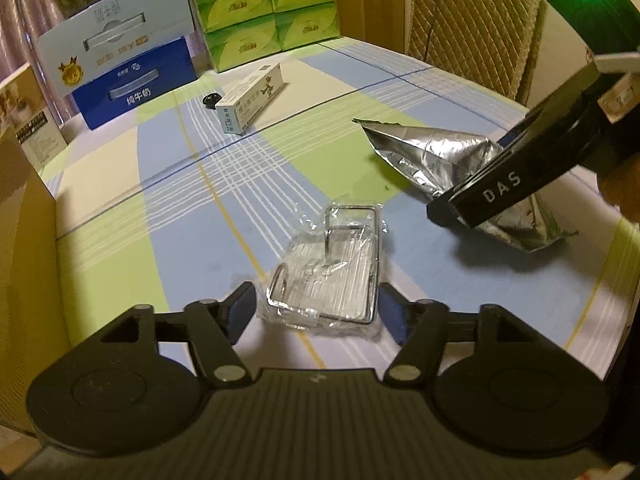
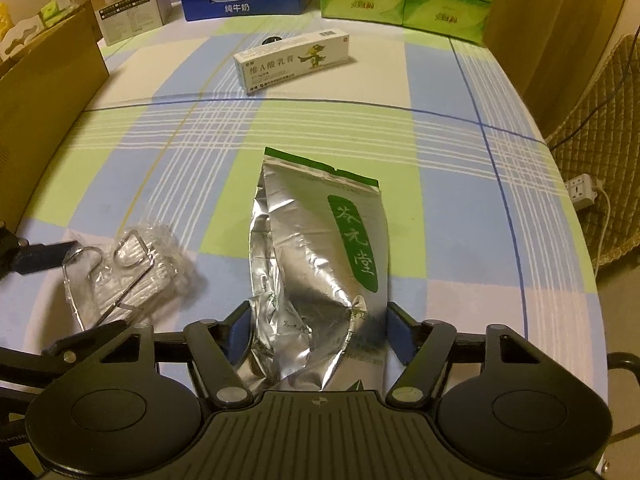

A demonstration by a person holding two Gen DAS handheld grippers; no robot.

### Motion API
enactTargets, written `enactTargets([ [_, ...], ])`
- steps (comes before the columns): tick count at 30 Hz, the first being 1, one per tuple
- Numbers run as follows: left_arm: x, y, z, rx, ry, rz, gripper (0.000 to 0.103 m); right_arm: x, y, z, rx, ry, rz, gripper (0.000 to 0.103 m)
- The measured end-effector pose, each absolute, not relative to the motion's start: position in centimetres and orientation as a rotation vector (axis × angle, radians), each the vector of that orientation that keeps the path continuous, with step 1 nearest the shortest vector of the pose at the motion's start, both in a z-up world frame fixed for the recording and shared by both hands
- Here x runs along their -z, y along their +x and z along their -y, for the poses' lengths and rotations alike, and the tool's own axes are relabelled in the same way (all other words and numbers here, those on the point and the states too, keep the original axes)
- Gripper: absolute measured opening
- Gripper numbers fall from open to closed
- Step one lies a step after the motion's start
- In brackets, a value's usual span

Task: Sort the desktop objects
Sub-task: 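Lift the wire rack and silver bag above the table with both tools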

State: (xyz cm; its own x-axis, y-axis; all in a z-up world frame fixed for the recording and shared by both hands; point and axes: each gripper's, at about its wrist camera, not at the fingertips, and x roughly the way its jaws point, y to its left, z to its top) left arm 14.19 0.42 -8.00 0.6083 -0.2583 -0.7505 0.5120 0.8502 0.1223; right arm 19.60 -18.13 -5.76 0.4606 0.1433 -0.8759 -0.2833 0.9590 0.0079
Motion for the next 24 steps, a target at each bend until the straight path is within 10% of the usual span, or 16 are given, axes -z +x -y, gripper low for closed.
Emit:
enactTargets([
  [13,8.1,15.1,-0.2,0.511,0.448,-0.746,0.077,5.8,19.5,18.1,-0.265,-0.144,-1.058,0.066],
  [24,8.7,14.0,0.5,0.53,0.423,-0.773,0.049,5.9,19.5,18.2,-0.263,-0.14,-1.055,0.066],
])
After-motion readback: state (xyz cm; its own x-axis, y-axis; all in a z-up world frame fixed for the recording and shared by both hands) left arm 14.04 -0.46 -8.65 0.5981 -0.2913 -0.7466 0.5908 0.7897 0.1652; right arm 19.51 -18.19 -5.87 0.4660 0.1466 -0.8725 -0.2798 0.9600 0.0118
